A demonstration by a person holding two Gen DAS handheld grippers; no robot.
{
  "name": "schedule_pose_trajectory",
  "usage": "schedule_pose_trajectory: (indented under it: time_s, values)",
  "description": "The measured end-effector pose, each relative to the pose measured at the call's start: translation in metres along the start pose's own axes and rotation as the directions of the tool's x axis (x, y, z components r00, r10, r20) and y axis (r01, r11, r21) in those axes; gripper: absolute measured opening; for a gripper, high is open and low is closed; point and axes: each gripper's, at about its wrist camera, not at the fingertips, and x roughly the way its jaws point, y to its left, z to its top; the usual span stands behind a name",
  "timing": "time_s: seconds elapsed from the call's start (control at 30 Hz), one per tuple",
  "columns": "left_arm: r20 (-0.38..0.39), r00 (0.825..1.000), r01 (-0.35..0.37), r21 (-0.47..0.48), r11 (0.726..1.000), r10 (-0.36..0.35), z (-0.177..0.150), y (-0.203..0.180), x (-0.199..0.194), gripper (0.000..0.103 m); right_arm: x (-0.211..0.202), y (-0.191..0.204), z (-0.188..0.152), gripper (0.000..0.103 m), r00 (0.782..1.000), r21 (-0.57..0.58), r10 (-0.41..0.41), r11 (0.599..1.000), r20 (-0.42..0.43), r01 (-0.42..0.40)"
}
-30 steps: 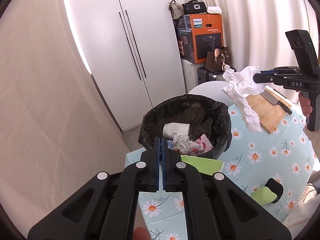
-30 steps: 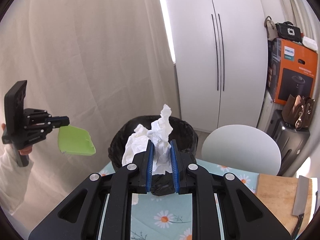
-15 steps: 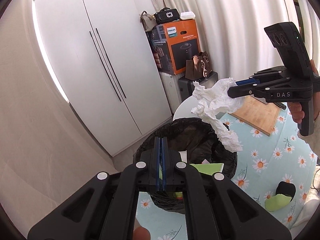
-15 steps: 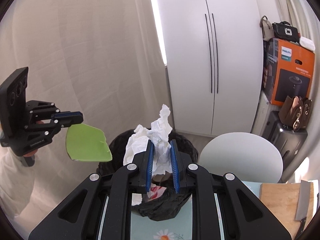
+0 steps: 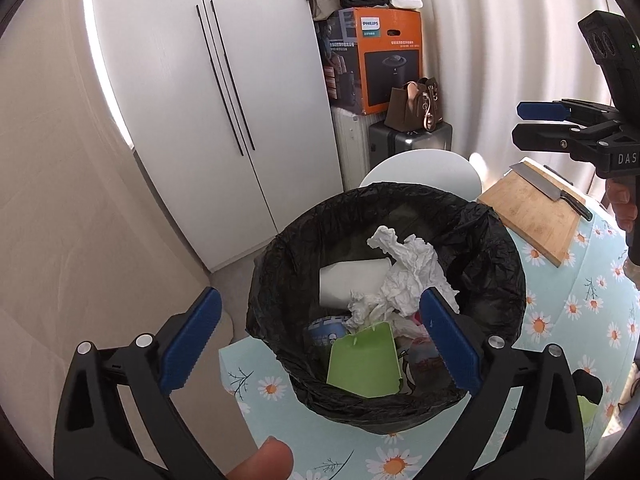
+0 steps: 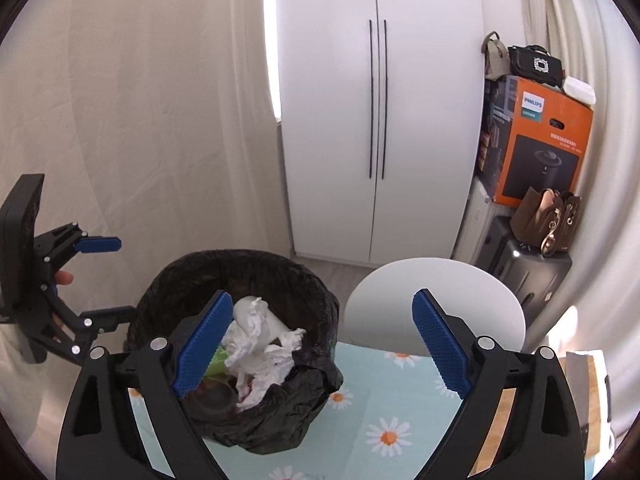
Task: Collect trash
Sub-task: 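Move both tools back from the bin toward the remaining sponges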
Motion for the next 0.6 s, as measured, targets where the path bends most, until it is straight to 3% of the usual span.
schedule_pose_trajectory:
  time_s: [0.23, 0.6]
  values:
    - [-0.033, 0.997, -0.067, -0.063, 0.996, 0.065, -0.020, -0.014, -0.021, 0.097, -0.012, -0.006, -0.011, 0.087, 0.999, -0.010, 0.023, 1.000, -0.022, -0.023]
    - [-0.110, 0.988, -0.125, -0.130, 0.984, 0.111, -0.052, -0.066, -0.048, 0.097, -0.045, -0.011, -0.034, 0.088, 0.993, -0.080, 0.094, 0.992, -0.073, -0.099]
